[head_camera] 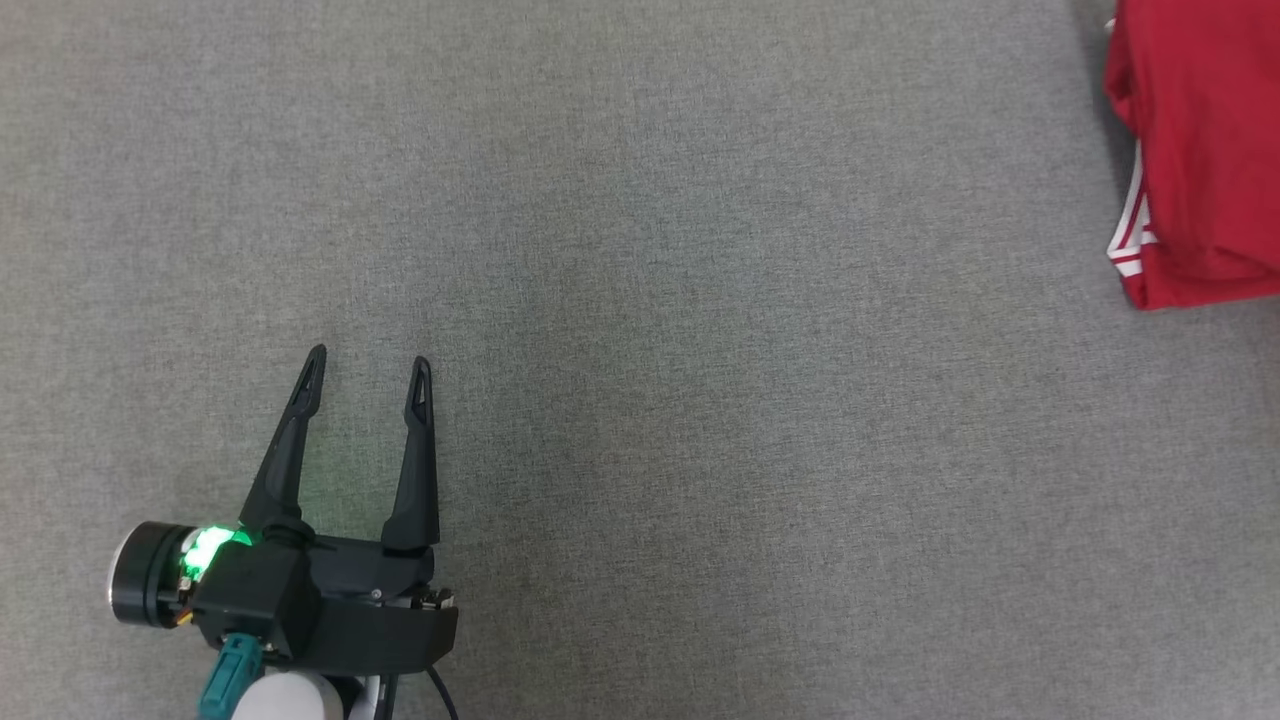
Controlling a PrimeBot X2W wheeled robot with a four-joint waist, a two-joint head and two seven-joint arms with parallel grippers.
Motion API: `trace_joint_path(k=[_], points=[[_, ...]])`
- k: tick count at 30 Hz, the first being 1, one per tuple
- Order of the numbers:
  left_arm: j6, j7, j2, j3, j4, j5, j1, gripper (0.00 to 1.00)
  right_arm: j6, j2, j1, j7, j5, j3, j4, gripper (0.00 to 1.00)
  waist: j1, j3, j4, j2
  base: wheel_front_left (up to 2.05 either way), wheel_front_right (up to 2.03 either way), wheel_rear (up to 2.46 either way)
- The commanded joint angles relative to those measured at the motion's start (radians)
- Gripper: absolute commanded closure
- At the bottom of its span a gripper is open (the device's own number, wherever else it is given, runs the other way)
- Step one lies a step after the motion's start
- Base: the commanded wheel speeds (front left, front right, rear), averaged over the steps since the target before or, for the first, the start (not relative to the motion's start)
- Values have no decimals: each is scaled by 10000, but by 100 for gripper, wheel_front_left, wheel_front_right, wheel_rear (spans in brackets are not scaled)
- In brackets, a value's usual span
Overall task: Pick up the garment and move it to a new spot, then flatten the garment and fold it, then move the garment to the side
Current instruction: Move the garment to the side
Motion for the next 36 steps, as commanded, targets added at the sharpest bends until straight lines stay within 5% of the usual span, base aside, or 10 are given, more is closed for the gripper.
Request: trace_joint_path(k=[1,8,9,10,18,29,36], points=[[-16,-21,14,-1,-80,61,-122,0,-23,-22,-70,20,-48,78,106,100,-1,52,30,-2,0,0,0],[96,-23,14,14,-155,121,20,0,-23,167,-71,105,100,217,539,100,-1,73,53,-2,0,0,0],[86,-23,14,23,-150,113,34,0,-23,178,-135,10,16,258,577,69,-1,70,57,-2,0,0,0],[105,-23,14,52,-128,122,50,0,-23,200,-184,-32,-60,294,661,1,-1,62,57,-2,0,0,0],[134,-23,13,254,127,-25,316,0,-23,544,-513,-735,-487,398,1320,0,-1,-437,8,-2,0,0,0],[239,-23,21,855,444,-320,1313,0,-23,2426,779,-2981,278,-554,1014,0,-1,-1833,-405,-2,0,0,0],[226,-21,8,1144,583,-403,1727,0,-23,3264,2607,-3024,-362,-3191,-1428,0,-1,-2351,-596,-2,0,0,0]])
